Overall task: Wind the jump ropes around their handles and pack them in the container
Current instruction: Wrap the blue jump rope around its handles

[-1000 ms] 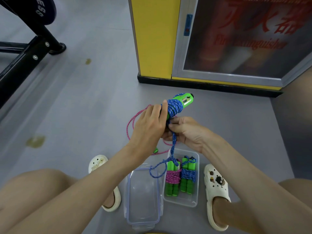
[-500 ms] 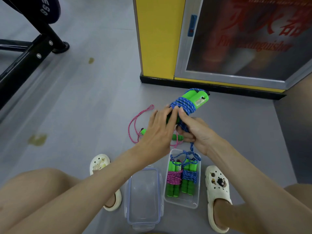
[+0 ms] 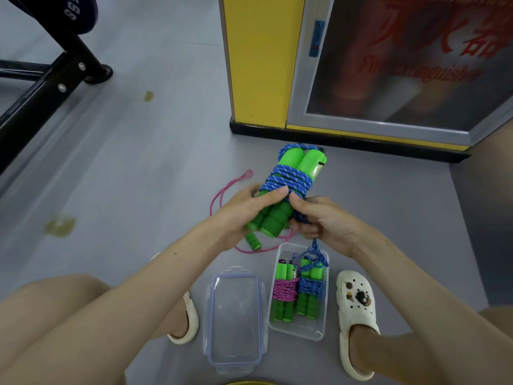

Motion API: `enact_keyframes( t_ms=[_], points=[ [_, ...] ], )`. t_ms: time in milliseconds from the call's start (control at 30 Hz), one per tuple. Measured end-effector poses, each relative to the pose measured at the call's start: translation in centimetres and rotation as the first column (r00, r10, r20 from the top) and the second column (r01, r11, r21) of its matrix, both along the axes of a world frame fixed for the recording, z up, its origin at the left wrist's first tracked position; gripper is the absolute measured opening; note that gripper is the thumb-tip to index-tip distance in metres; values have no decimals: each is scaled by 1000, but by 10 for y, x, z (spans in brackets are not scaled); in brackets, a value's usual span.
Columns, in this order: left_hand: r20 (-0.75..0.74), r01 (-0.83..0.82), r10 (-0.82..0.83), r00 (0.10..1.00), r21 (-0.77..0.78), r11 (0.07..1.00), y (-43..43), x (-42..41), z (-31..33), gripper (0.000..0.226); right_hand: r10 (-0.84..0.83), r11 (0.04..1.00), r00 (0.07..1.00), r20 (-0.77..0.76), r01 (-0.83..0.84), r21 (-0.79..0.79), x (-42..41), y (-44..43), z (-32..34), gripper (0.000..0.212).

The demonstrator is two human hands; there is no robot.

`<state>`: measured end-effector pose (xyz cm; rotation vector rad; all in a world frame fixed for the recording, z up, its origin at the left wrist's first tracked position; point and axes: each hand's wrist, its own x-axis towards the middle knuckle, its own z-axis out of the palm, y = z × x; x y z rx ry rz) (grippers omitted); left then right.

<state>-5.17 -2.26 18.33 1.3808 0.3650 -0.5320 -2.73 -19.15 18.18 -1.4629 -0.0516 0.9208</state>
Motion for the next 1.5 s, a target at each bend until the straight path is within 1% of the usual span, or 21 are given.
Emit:
enact_keyframes(
  t_ms=[33, 67, 133, 233, 300, 400, 567, 700, 867, 967, 1067, 1100, 1133, 1200, 1233, 1267, 1333, 1400, 1433, 1467, 1500],
  points=[
    [-50, 30, -35, 998, -105, 994, 0, -4, 1, 62, 34, 999, 999, 11, -34, 1, 1, -2, 1, 40],
    [-67, 43, -54, 996, -155, 987, -1, -6, 1, 54, 66, 998, 997, 27, -66, -13, 1, -3, 2, 42],
    [-51, 10, -19, 999, -169, 986, -4, -8, 0, 47, 99, 993, 993, 59, -96, -63, 1, -5, 2, 48],
    [3, -98, 99, 995, -115, 989, -6, -4, -3, 43, 35, 983, 993, 115, -14, -181, -3, -2, -2, 50],
    [27, -220, 222, 975, -50, 974, -2, 1, -5, 36, -49, 970, 990, 132, 78, -229, -4, -3, -7, 35],
    [31, -356, 358, 933, -66, 932, 11, 10, -7, 41, -109, 961, 986, 130, 138, -242, 0, -10, -11, 15],
    [67, -350, 349, 935, 5, 937, 20, 7, -8, 43, -86, 948, 990, 113, 116, -297, 0, -16, -7, 9],
    [57, -396, 397, 916, -22, 918, 27, 7, -7, 43, -137, 933, 984, 109, 166, -319, 0, -24, -6, 7],
    [82, -414, 412, 907, 9, 910, 26, 6, -8, 38, -62, 935, 996, 66, 82, -346, 0, -28, 1, 8],
    [114, -448, 444, 889, 8, 894, 30, 8, -6, 31, -70, 905, 997, 41, 81, -417, 0, -33, -2, 5],
    [142, -435, 428, 893, 26, 900, 30, 9, -6, 31, 20, 874, 998, 65, 14, -485, 0, -36, -6, 7],
    [145, -428, 419, 896, 32, 903, 29, 8, -6, 32, 76, 845, 991, 110, -5, -535, 0, -37, -10, 10],
    [147, -425, 417, 897, 34, 904, 27, 8, -6, 33, 154, 779, 970, 191, 0, -628, 0, -39, -15, 10],
    [161, -447, 437, 885, 25, 894, 27, 9, -6, 34, 362, 532, 868, 341, 108, -840, 1, -45, -27, 9],
    [172, -462, 453, 875, 15, 887, 27, 10, -6, 35, 405, 431, 841, 359, 171, -886, 1, -47, -30, 11],
    [185, -475, 465, 866, 7, 880, 27, 11, -5, 36, 409, 391, 847, 339, 173, -904, 2, -48, -32, 13],
    [215, -485, 470, 856, 19, 874, 27, 12, -4, 35, 466, 392, 858, 214, 16, -920, 1, -47, -33, 17],
    [220, -460, 441, 870, 41, 887, 24, 11, -5, 35, 565, 398, 817, 114, -149, -905, 0, -42, -27, 23],
    [203, -438, 424, 882, 24, 899, 22, 10, -4, 36, 561, 452, 816, 140, -159, -878, -1, -39, -25, 27],
    [180, -417, 411, 894, -7, 909, 20, 8, -4, 37, 511, 550, 836, 201, -138, -824, -2, -36, -23, 29],
    [156, -398, 400, 903, -44, 916, 17, 7, -3, 38, 405, 675, 877, 260, -95, -731, -3, -33, -20, 27]
  ],
)
